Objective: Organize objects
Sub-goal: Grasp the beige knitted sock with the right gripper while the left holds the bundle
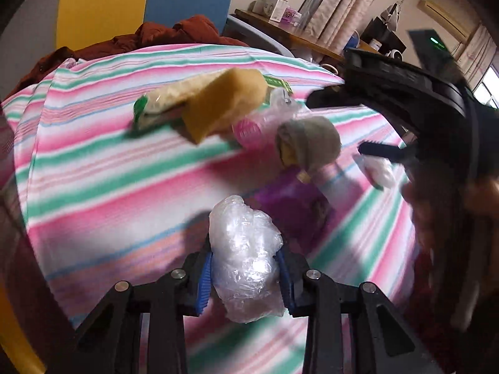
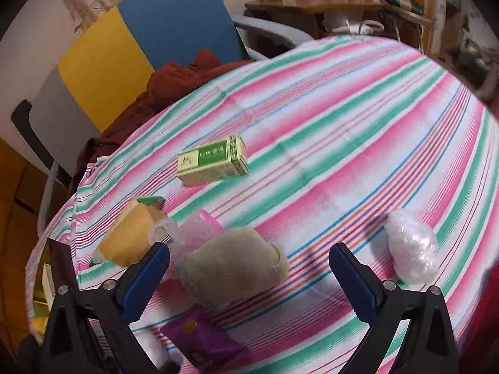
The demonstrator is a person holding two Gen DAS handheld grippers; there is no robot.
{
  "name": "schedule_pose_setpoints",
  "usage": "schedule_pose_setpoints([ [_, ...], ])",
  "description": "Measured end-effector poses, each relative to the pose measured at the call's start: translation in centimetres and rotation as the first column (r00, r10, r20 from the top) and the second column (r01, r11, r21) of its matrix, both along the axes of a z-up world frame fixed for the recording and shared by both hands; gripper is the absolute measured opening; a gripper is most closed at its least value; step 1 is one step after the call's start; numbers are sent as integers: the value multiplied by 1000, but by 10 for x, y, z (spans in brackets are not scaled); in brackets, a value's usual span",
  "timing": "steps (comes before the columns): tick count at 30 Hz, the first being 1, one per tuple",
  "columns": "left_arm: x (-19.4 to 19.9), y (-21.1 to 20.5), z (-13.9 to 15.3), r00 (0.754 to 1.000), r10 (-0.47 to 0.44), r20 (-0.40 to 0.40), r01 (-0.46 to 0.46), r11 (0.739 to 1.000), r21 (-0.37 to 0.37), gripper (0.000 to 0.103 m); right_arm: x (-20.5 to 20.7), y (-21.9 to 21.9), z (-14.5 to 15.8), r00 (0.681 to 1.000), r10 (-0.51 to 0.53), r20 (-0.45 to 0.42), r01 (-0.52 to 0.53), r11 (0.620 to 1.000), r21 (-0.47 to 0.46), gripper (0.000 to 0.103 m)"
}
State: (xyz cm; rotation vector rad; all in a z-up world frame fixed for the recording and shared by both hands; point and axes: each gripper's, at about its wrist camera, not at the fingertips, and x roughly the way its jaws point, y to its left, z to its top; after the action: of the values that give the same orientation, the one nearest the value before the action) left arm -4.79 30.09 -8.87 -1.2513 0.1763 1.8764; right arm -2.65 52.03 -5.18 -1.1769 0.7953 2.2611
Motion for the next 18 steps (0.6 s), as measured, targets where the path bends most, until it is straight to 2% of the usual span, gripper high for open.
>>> schedule_pose_setpoints([
  [2,9,-4,0,1000,-10,-5,10,1000,-1,35,0,-1,8,999,15,-43,-13,1000,27,103],
  [4,17,-10,1,1000,-14,-10,14,1000,-5,35,-2,-2,8,998,32,-49,-30,999,33,103],
  [7,26,-18,2,1000,-17,-9,17,1000,-8,35,-10,-7,-3,995,95,-12,-95,995,-36,103],
  [8,27,-20,2,1000,-15,-8,15,1000,-9,35,-13,-11,-10,992,122,20,-120,991,-66,103],
  [10,33,-26,2,1000,-12,-8,12,1000,-12,35,-14,-22,-18,985,153,84,-149,987,-60,103],
  [12,37,-29,2,1000,-13,-13,13,1000,-17,35,-12,-28,-27,971,132,200,-140,990,25,101],
  [13,40,-31,2,1000,-14,-19,13,1000,-20,35,-9,-28,-29,968,119,223,-130,991,37,97],
  [15,44,-34,3,1000,-12,-20,12,1000,-23,35,0,-24,-24,979,102,178,-105,994,5,74],
  [18,50,-38,4,999,-22,-28,21,999,-30,35,11,-25,-12,987,72,141,-78,996,40,54],
])
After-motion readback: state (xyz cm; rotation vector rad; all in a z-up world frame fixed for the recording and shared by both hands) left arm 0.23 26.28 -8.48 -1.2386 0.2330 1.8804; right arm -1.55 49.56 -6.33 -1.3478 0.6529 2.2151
